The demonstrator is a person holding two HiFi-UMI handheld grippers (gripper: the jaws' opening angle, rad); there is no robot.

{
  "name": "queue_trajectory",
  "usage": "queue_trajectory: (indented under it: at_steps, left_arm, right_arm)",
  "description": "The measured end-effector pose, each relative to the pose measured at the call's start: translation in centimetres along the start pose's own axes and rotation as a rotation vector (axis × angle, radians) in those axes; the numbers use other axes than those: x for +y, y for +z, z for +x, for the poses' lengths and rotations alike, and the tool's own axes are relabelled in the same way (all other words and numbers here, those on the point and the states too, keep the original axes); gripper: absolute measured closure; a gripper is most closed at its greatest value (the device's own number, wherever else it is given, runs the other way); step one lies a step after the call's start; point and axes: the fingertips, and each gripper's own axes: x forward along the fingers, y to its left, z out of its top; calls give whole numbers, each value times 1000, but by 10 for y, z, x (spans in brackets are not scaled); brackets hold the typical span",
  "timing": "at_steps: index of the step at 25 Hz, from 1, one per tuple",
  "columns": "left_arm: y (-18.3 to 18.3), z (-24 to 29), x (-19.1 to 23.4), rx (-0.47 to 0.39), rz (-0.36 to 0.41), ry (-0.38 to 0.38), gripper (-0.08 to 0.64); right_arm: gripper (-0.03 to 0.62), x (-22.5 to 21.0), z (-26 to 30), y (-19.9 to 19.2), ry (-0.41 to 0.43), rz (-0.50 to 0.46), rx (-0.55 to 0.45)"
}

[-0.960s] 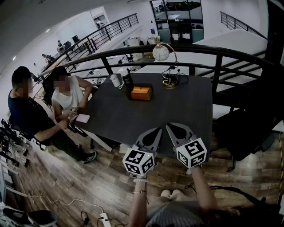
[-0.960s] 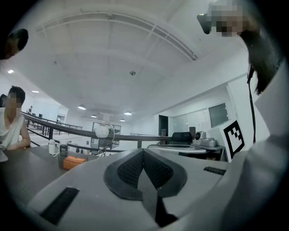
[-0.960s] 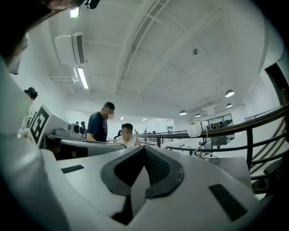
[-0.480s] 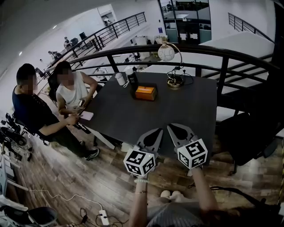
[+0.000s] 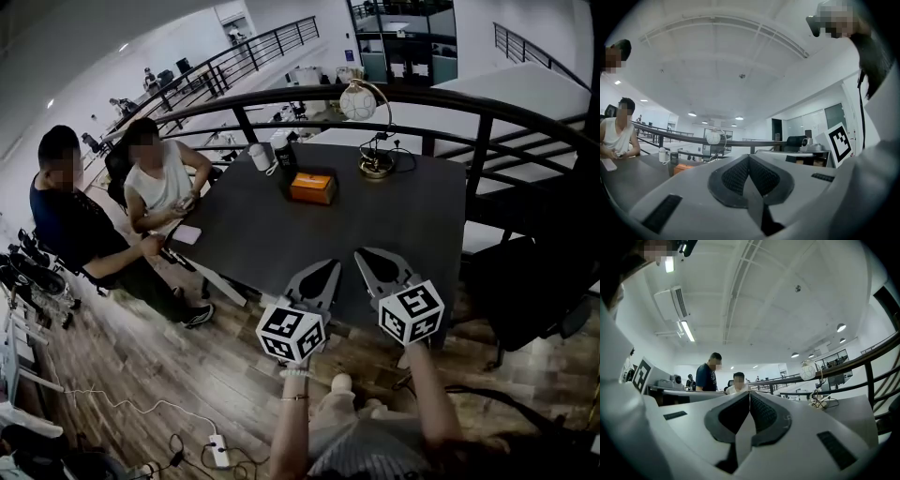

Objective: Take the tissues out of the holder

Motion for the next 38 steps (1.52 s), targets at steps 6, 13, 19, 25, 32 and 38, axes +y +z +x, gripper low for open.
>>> queue_trajectory:
  at_steps: [6,13,19,25,32,38]
  left_arm:
    - [4,18,11,-2,20,-12,552]
    - [2,37,44,-5,15,-17,552]
    - [-2,50,80,17,5,-28,552]
    - [-7,56,119,35,-16,-37,552]
    - [-12,61,162,42,-49,-60,552]
    - [-13,68,196,53,-60,-97,552]
  right_arm:
    - [577,-12,19,2,3,-9,1]
    - [577,-27,55,-3,7,-10,10]
    - [577,-32,94,-9,4,5,27]
    - [577,-37,130,-19,-14,21,47]
    - [577,-38,172,-27,-35,12,77]
    - [577,-45,205,-32,-68,16,93]
